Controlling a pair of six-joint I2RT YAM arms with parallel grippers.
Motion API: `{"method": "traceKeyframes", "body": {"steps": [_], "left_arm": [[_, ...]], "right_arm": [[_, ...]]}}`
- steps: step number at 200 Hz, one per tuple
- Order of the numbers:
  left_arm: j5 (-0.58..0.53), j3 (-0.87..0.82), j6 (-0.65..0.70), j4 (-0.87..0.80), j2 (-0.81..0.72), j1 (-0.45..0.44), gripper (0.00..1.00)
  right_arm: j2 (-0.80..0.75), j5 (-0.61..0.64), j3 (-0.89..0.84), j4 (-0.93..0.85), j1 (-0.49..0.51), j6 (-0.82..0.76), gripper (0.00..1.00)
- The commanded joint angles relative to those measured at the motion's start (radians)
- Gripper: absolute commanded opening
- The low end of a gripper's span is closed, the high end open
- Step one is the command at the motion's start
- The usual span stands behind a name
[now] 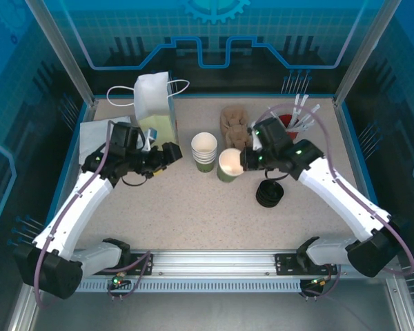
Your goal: Pack the takeout coffee
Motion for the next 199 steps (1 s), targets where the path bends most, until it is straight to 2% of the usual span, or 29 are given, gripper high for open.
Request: {"method": "traceKeyframes", "body": {"steps": [1, 39, 82, 121, 152, 199], "left_arm": [[0.050, -0.075, -0.054, 0.073, -0.027, -0.020, 0.90], [0.033, -0.182, -0.072, 0.114, -0.037, -0.023, 0.99], [0.032, -0.207, -0.058, 0.123, -0.012, -0.025, 0.99], [0.026, -0.209, -0.050, 0.120, 0.003, -0.025, 0.99], [0.030, -0.207, -0.053, 0.125, 0.003, -0.028, 0.99], [0.040, -0.187, -0.052, 0.128, -0.002, -0.058, 0.99]], "right_arm": [[0.045, 0.065, -0.063, 0.051, 0.061, 0.025, 0.09], [0.196, 0.102, -0.066, 0.091, 0.112, 0.018, 0.09], [0.270, 0.142, -0.073, 0.139, 0.126, 0.003, 0.10], [0.302, 0.135, -0.075, 0.142, 0.127, -0.003, 0.15], [0.264, 0.136, -0.077, 0.128, 0.126, -0.003, 0.35], [0.113, 0.163, -0.048, 0.012, 0.080, -0.043, 0.48]]}}
